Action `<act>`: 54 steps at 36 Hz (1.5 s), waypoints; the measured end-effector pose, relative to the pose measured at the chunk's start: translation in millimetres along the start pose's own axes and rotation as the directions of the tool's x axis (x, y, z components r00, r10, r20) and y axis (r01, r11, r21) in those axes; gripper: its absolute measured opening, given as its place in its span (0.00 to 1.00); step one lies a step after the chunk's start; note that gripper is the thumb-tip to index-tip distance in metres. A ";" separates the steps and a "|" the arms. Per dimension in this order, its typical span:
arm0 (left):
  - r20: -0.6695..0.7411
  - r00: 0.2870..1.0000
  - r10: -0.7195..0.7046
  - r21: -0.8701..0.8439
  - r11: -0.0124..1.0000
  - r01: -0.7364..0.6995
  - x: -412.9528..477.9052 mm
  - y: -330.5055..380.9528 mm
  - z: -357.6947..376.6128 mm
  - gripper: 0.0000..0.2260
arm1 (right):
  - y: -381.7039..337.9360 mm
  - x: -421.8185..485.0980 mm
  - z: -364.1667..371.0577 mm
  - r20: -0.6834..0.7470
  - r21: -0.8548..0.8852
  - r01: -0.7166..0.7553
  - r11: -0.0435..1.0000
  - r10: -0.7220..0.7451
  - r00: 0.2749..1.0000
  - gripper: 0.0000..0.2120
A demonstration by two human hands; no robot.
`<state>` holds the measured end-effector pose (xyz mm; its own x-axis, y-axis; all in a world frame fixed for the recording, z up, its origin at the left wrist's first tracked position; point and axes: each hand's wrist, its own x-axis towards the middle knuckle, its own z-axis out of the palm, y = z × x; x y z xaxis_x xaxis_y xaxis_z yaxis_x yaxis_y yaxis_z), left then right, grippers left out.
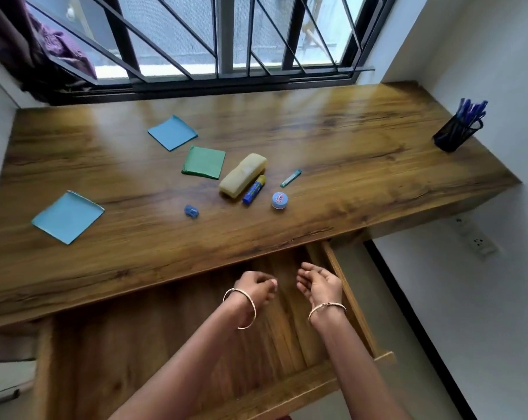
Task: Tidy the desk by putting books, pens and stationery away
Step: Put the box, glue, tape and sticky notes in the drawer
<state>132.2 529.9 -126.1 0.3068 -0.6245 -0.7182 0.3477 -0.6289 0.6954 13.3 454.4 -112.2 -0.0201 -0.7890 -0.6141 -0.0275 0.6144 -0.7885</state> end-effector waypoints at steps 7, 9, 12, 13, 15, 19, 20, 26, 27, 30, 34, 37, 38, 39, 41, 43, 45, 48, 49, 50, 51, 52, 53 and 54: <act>-0.231 0.920 0.316 0.144 0.946 -0.289 -19.4 40.7 -33.4 0.06 | -27.3 -15.9 31.1 0.035 -0.183 0.295 0.938 -0.293 0.955 0.08; -0.297 0.875 0.382 0.215 0.920 -0.329 -15.1 58.6 -47.0 0.06 | -39.4 -14.3 44.4 0.074 -0.252 0.384 0.888 -0.378 0.923 0.07; -0.410 0.780 0.473 0.397 0.862 -0.314 -7.5 85.7 -65.2 0.06 | -62.6 -8.4 64.5 0.146 -0.413 0.519 0.748 -0.508 0.849 0.06; -0.433 0.749 0.501 0.465 0.836 -0.291 -5.7 93.9 -69.8 0.07 | -70.0 -4.0 71.3 0.170 -0.458 0.553 0.696 -0.543 0.823 0.06; -0.452 0.697 0.558 0.549 0.789 -0.275 -1.4 110.2 -75.2 0.09 | -81.2 8.2 83.8 0.221 -0.541 0.592 0.598 -0.578 0.786 0.09; -0.478 0.611 0.631 0.628 0.732 -0.265 15.9 134.9 -79.6 0.11 | -93.3 35.1 106.3 0.337 -0.679 0.596 0.428 -0.539 0.772 0.18; -0.466 0.617 0.635 0.641 0.722 -0.259 20.9 138.7 -79.4 0.10 | -95.6 40.6 111.5 0.367 -0.696 0.599 0.395 -0.522 0.770 0.21; -0.324 0.728 0.604 0.790 0.596 -0.143 43.7 146.6 -65.6 0.15 | -96.5 66.8 128.0 0.451 -0.754 0.604 0.260 -0.463 0.763 0.21; -0.314 0.730 0.607 0.823 0.558 -0.110 46.4 146.4 -61.2 0.17 | -96.2 69.7 128.5 0.454 -0.754 0.608 0.249 -0.472 0.756 0.20; -0.288 0.715 0.638 0.898 0.439 -0.030 51.8 145.8 -47.9 0.18 | -95.8 76.5 127.1 0.467 -0.746 0.628 0.222 -0.498 0.730 0.18; -0.282 0.688 0.669 0.927 0.374 0.016 52.5 140.2 -39.7 0.14 | -95.1 74.5 115.5 0.465 -0.732 0.636 0.242 -0.505 0.727 0.18; -0.284 0.650 0.705 0.927 0.376 -0.002 48.6 131.7 -39.5 0.12 | -91.3 62.5 96.7 0.414 -0.697 0.641 0.321 -0.550 0.725 0.18; -0.286 0.637 0.716 0.925 0.381 -0.014 45.5 128.6 -39.6 0.12 | -89.2 56.8 88.5 0.393 -0.679 0.645 0.349 -0.569 0.722 0.18; -0.286 0.622 0.729 0.922 0.386 -0.029 40.7 125.3 -39.8 0.12 | -86.3 50.8 79.2 0.373 -0.664 0.647 0.375 -0.584 0.721 0.18; -0.287 0.587 0.757 0.908 0.411 -0.086 28.4 115.9 -40.6 0.12 | -78.3 38.1 58.5 0.334 -0.640 0.652 0.407 -0.617 0.713 0.17; -0.281 0.551 0.786 0.888 0.431 -0.162 12.3 101.2 -42.4 0.12 | -65.6 26.6 36.8 0.291 -0.633 0.644 0.431 -0.638 0.713 0.17; -0.278 0.500 0.820 0.864 0.441 -0.243 -4.5 80.7 -43.8 0.10 | -49.7 15.2 16.1 0.262 -0.631 0.628 0.455 -0.637 0.725 0.16; -0.298 0.464 0.834 0.799 0.484 -0.357 -27.9 47.9 -44.1 0.08 | -24.9 -1.6 -9.5 0.248 -0.662 0.585 0.468 -0.600 0.761 0.18; -0.297 0.464 0.834 0.783 0.491 -0.382 -34.8 37.3 -43.7 0.08 | -16.7 -6.1 -15.4 0.244 -0.677 0.564 0.473 -0.578 0.778 0.19; -0.292 0.469 0.834 0.767 0.497 -0.406 -41.0 27.3 -42.9 0.08 | -9.5 -10.0 -20.3 0.240 -0.694 0.542 0.474 -0.557 0.795 0.19; -0.286 0.481 0.829 0.750 0.506 -0.427 -45.9 18.4 -41.7 0.08 | -3.3 -12.5 -23.8 0.235 -0.716 0.518 0.468 -0.538 0.810 0.20; -0.282 0.503 0.817 0.734 0.521 -0.435 -49.7 10.8 -40.4 0.07 | 1.4 -14.6 -26.0 0.232 -0.743 0.492 0.454 -0.515 0.825 0.19; -0.284 0.533 0.797 0.721 0.543 -0.429 -52.9 4.3 -38.5 0.07 | 4.7 -16.0 -27.2 0.230 -0.769 0.463 0.441 -0.485 0.844 0.19; -0.286 0.567 0.773 0.709 0.569 -0.417 -54.7 -1.2 -36.4 0.08 | 7.1 -16.5 -27.6 0.230 -0.787 0.441 0.432 -0.459 0.858 0.19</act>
<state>147.2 581.8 -88.5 0.6961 -0.7073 0.1233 -0.5584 -0.4253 0.7122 -14.1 471.7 -106.8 0.2248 -0.9589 -0.1731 -0.8070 -0.0837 -0.5846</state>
